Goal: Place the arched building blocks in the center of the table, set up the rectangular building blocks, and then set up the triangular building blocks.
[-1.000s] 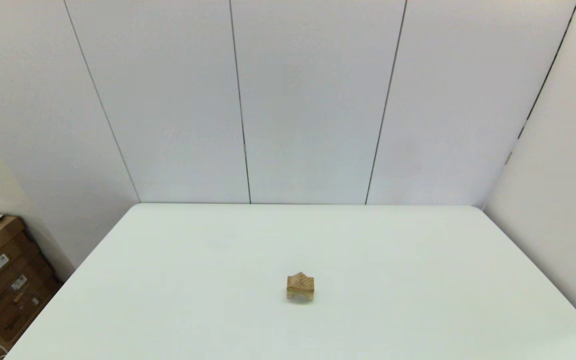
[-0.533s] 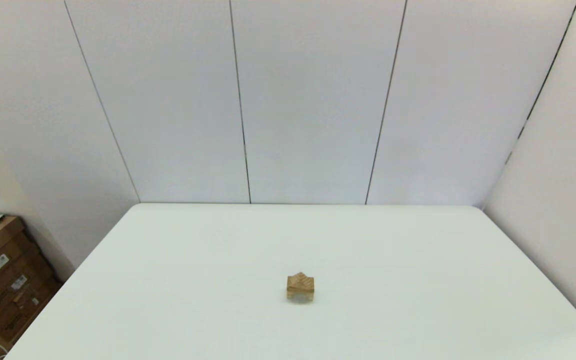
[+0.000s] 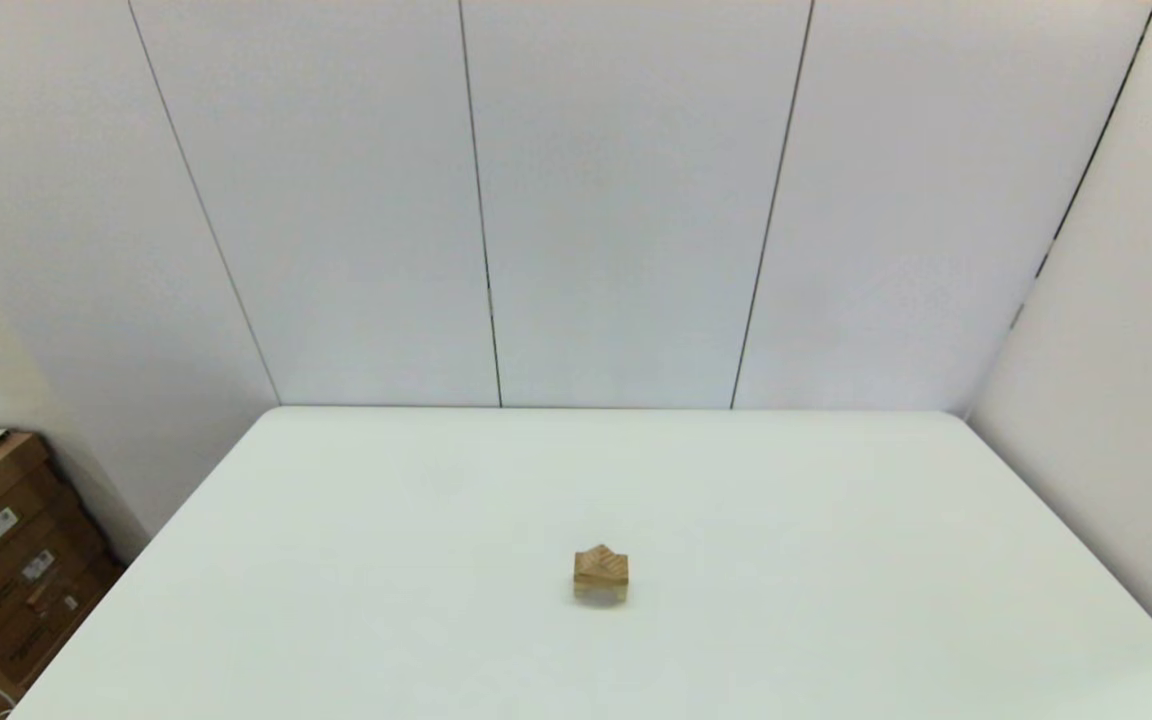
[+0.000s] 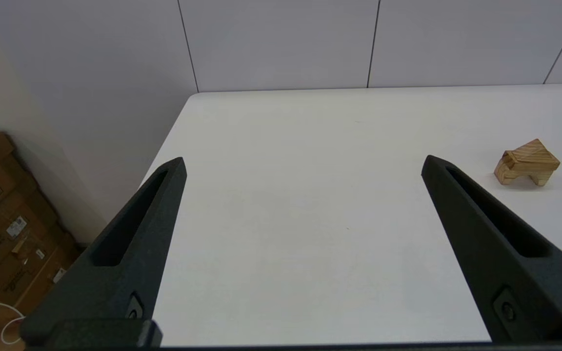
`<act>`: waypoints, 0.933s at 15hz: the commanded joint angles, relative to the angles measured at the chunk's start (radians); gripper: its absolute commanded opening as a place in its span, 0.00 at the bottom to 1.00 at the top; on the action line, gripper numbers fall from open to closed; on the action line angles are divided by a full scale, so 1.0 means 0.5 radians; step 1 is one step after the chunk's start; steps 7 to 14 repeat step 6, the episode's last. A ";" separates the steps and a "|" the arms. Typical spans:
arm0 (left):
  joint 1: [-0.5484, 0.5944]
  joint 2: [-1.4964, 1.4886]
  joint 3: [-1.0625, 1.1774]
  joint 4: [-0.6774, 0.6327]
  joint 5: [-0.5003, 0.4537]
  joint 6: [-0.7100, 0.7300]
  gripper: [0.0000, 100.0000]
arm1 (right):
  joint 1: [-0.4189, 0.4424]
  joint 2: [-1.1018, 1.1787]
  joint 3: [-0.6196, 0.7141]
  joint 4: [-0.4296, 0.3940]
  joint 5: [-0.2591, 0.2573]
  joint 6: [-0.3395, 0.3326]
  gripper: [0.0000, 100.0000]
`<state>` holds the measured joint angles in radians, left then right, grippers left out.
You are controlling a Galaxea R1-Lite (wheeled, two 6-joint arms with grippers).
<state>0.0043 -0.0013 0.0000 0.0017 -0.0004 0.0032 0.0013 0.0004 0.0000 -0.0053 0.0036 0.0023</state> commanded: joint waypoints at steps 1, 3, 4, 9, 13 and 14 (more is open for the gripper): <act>0.001 0.003 0.000 0.000 0.001 0.000 1.00 | 0.001 -0.004 0.003 -0.002 0.002 0.001 1.00; 0.001 0.003 0.000 0.000 0.001 0.000 1.00 | 0.001 -0.004 0.003 -0.002 0.002 0.001 1.00; 0.001 0.003 0.000 0.000 0.001 0.000 1.00 | 0.001 -0.004 0.003 -0.002 0.002 -0.005 1.00; 0.001 0.003 0.000 0.000 0.001 0.000 1.00 | 0.001 -0.004 0.003 -0.002 -0.001 0.001 1.00; 0.001 0.003 0.000 0.000 0.001 0.000 1.00 | 0.001 -0.004 0.003 -0.002 -0.001 0.001 1.00; 0.001 0.003 0.000 0.000 0.001 0.000 1.00 | 0.001 -0.004 0.003 -0.002 -0.001 0.001 1.00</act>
